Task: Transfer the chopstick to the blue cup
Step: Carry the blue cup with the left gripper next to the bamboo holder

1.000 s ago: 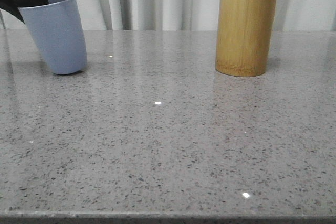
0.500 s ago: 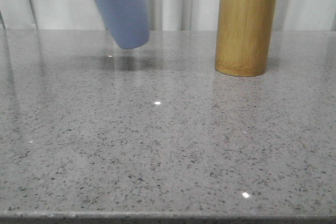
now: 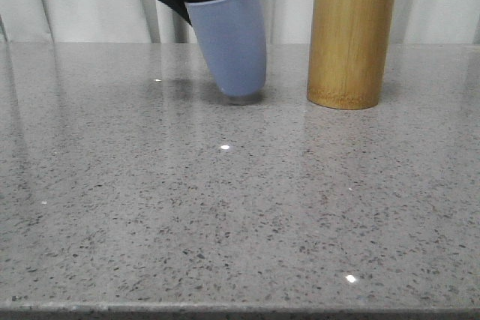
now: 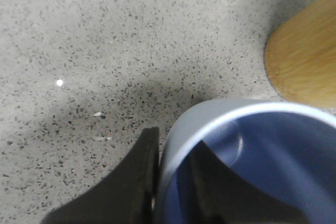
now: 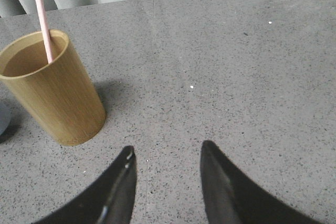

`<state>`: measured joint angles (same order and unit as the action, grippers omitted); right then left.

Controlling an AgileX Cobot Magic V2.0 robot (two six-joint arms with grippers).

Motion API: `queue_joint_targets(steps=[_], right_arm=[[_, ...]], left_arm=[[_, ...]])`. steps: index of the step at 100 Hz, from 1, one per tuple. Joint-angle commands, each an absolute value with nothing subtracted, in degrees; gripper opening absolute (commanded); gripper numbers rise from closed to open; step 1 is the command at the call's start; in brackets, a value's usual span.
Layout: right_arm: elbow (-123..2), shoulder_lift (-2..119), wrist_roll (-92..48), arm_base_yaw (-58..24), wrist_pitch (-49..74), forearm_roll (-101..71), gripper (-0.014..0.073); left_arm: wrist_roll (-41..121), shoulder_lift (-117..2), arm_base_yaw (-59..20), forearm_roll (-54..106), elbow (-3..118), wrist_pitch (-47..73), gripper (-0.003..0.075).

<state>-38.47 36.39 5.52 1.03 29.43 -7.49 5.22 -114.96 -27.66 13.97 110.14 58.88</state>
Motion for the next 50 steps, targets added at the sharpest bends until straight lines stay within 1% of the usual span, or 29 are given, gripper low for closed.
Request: queue_joint_targets(steps=[1,12,19,26,31,33,38,45,50], right_arm=[[-40.71,36.74,5.15,1.13,25.79,-7.79,0.0317],[-40.71,36.74,5.15,1.13,25.79,-7.79,0.0317],[-40.71,36.74,5.15,1.13,25.79,-7.79,0.0317],[-40.71,36.74,5.15,1.13,25.79,-7.79,0.0317],[-40.71,36.74,5.15,1.13,25.79,-7.79,0.0317],[-40.71,36.74,5.15,1.13,25.79,-7.79,0.0317],[-40.71,36.74,5.15,1.13,25.79,-7.79,0.0317],[-40.71,36.74,5.15,1.13,25.79,-7.79,0.0317],[-40.71,36.74,5.15,1.13,25.79,-7.79,0.0317]], left_arm=[[5.22,-112.37,-28.15,15.4,112.06,56.7,-0.0018],[5.22,-112.52,-28.15,15.53,112.06,56.85,-0.0006],[5.22,-112.52,-28.15,15.53,112.06,56.85,0.0052],[5.22,-112.52,-28.15,15.53,112.06,56.85,0.0151],[5.22,-112.52,-28.15,15.53,112.06,56.72,0.0247],[5.22,-112.52,-28.15,15.53,112.06,56.59,0.0271],[5.22,-112.52,-28.15,15.82,112.06,56.34,0.0358],[5.22,-112.52,-28.15,16.51,112.65,56.23,0.0432],[5.22,-112.52,-28.15,17.04,113.35,56.23,0.0449]])
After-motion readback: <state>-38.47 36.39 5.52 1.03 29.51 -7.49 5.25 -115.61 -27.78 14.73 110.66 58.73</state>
